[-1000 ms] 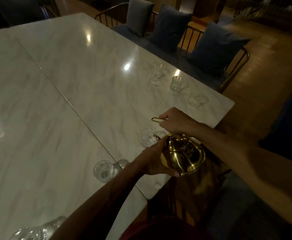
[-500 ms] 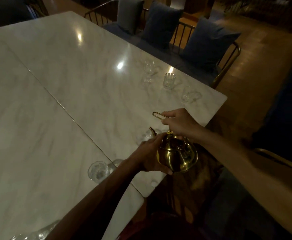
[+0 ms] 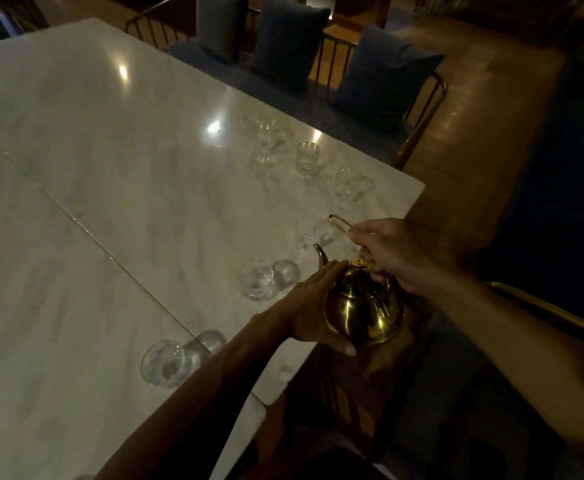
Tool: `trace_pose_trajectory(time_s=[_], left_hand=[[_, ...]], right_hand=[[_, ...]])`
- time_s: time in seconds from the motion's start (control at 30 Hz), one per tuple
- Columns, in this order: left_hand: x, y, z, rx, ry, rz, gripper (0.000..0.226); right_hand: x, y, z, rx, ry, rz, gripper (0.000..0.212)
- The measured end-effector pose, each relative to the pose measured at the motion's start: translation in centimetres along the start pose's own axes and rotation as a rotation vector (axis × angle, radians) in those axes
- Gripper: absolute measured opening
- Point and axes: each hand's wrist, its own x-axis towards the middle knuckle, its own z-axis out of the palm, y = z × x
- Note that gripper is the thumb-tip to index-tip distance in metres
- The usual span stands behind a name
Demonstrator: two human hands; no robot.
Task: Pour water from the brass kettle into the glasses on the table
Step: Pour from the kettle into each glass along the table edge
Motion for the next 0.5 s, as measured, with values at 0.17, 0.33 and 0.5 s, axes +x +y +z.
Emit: trace_pose_trajectory(time_s=[0.17, 0.33, 0.5], left_hand=[[3.2, 0.9, 0.3, -0.054, -0.014, -0.016, 0.158], [5.6, 1.4, -0.4, -0.064, 0.065, 0.043, 0.142], [7.3, 0.7, -0.8, -0.076, 0.094, 0.020, 0.138]], right_hand=[[1.1, -0.6, -2.1, -0.008, -0.028, -0.030, 0.017], [3.8, -1.3, -3.4, -0.054, -0.027, -0.027, 0.013], [6.6, -2.0, -3.4, -0.115, -0.092, -0.018, 0.017]])
